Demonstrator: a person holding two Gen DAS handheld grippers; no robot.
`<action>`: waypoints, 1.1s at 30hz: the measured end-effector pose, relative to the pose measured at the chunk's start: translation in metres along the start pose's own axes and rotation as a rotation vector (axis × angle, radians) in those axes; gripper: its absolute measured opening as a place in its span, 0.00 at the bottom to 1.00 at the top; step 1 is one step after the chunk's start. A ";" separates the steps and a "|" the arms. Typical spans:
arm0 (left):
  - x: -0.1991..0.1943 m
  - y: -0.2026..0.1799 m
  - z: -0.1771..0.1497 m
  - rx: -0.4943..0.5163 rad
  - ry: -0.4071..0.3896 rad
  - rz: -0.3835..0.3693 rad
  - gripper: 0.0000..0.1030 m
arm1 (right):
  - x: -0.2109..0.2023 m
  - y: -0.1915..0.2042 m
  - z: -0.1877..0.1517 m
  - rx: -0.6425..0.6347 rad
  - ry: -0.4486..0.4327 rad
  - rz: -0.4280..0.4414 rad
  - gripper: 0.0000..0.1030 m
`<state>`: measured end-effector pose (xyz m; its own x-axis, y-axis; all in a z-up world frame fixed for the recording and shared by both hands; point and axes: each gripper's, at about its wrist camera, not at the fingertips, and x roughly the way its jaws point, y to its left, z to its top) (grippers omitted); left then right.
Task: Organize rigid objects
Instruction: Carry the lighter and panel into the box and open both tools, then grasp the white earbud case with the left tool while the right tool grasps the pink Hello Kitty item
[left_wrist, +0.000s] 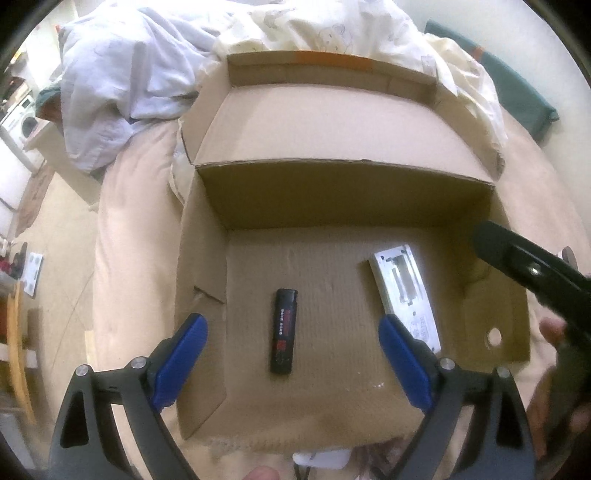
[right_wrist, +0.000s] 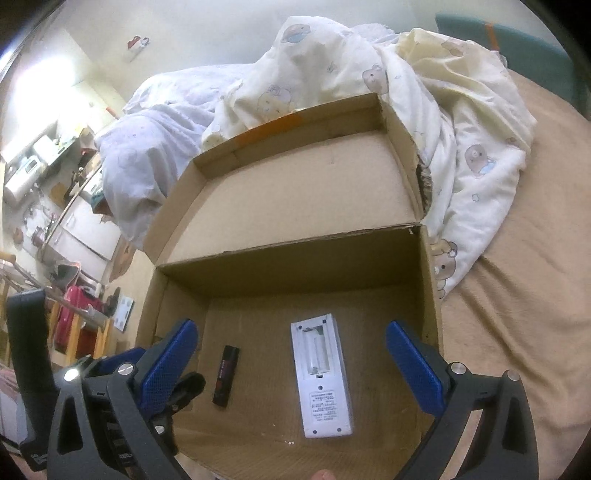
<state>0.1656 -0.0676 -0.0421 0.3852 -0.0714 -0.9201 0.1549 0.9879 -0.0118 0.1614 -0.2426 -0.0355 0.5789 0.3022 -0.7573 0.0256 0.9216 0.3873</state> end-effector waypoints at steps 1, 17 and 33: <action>-0.001 0.000 -0.002 0.003 0.000 0.000 0.90 | 0.000 -0.001 -0.001 0.002 0.003 -0.008 1.00; -0.037 0.028 -0.047 -0.082 -0.006 -0.012 0.90 | -0.035 -0.004 -0.020 -0.025 -0.027 -0.068 1.00; -0.032 0.041 -0.082 -0.136 0.040 0.004 0.90 | -0.061 -0.009 -0.082 0.021 0.069 -0.027 1.00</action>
<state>0.0850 -0.0133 -0.0452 0.3481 -0.0648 -0.9352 0.0280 0.9979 -0.0587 0.0592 -0.2494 -0.0355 0.5200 0.2942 -0.8019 0.0580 0.9245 0.3768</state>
